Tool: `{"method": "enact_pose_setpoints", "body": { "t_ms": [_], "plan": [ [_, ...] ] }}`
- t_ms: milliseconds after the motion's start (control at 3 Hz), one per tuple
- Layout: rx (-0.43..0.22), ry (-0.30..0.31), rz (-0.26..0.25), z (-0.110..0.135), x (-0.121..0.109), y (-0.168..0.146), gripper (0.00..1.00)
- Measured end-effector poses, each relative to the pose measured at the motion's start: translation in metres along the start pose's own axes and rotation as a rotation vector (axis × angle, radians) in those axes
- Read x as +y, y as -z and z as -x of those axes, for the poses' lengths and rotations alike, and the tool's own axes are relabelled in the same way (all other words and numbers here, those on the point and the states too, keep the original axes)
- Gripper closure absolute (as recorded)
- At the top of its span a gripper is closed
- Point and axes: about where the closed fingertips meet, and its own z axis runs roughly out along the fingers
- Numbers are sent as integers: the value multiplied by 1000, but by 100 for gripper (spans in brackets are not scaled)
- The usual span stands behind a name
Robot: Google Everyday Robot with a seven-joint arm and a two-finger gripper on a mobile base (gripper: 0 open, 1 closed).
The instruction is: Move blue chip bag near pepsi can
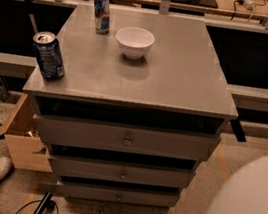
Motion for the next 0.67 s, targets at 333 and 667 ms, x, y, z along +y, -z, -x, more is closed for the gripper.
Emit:
{"method": "enact_pose_setpoints", "body": {
  "t_ms": [333,667],
  "plan": [
    [-69,-149,116,-5,11,-12,100],
    [-173,-258,243,12,32,-41,100]
  ]
}}
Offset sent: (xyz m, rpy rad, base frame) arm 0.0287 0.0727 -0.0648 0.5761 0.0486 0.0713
